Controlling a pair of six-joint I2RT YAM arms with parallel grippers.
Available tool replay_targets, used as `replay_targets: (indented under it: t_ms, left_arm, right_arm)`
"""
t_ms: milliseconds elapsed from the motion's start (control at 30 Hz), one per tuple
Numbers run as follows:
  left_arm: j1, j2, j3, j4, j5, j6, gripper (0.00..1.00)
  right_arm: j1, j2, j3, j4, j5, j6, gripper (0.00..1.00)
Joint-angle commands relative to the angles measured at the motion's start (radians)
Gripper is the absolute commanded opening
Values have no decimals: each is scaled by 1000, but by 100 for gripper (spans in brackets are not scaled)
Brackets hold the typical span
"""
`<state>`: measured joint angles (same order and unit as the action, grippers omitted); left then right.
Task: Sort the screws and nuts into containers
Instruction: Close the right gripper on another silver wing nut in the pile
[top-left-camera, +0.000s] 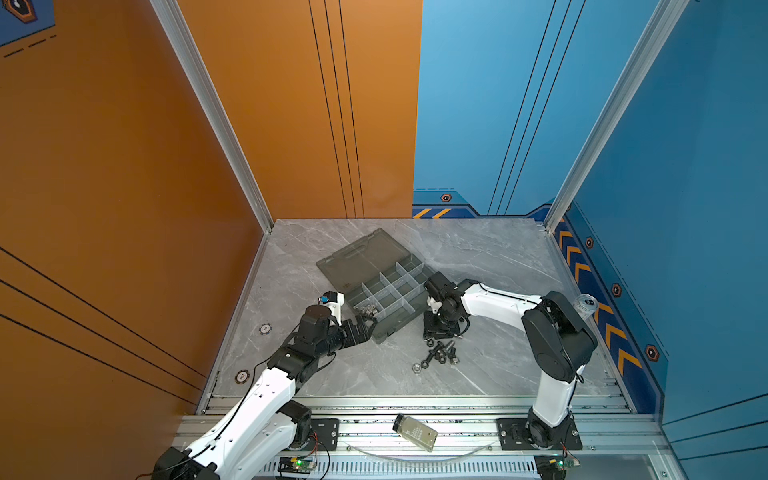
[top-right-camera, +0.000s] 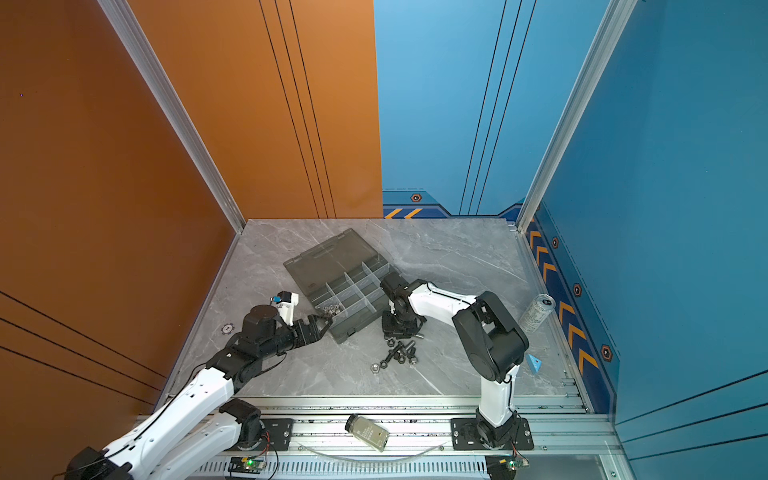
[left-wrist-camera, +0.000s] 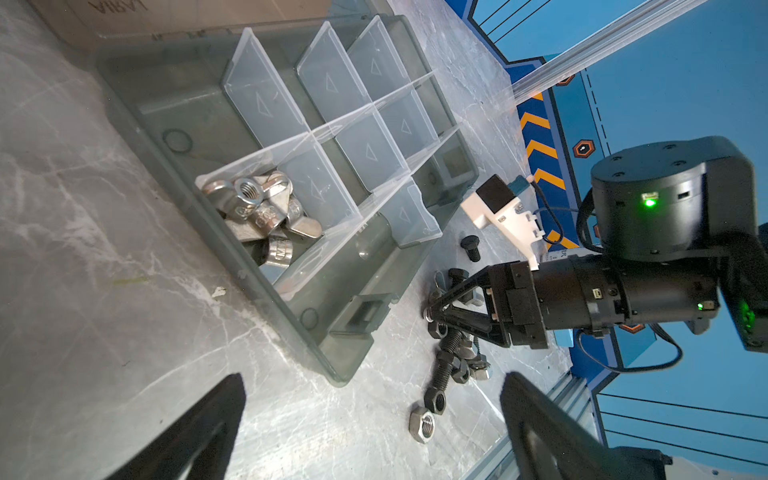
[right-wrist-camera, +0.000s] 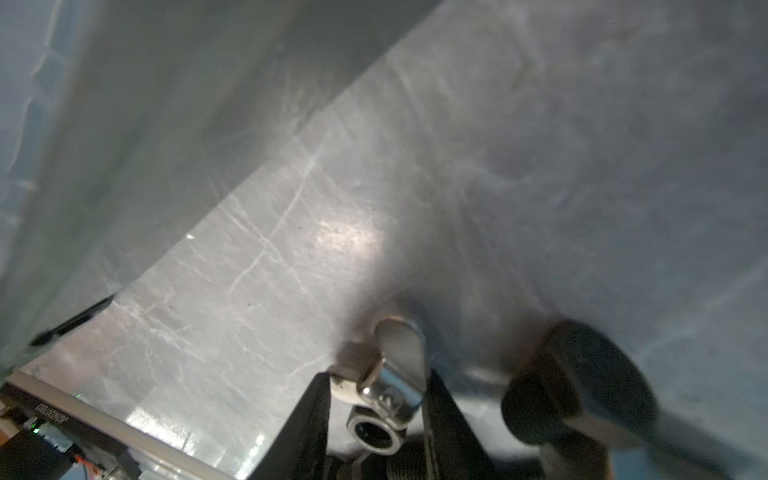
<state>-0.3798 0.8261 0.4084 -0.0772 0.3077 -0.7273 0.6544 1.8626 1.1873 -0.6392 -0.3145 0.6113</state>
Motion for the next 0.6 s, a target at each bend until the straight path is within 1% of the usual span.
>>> replay_targets:
  t_ms: [0, 233, 567]
  left_arm:
    - [0, -15, -1, -1, 21, 1, 98]
    - [2, -36, -9, -12, 13, 2, 98]
    - [4, -47, -9, -22, 14, 6, 98]
  right_arm:
    - [5, 48, 7, 1, 5, 18, 39]
    - [5, 66, 23, 1, 16, 18, 39]
    - [23, 98, 52, -41, 102, 10, 39]
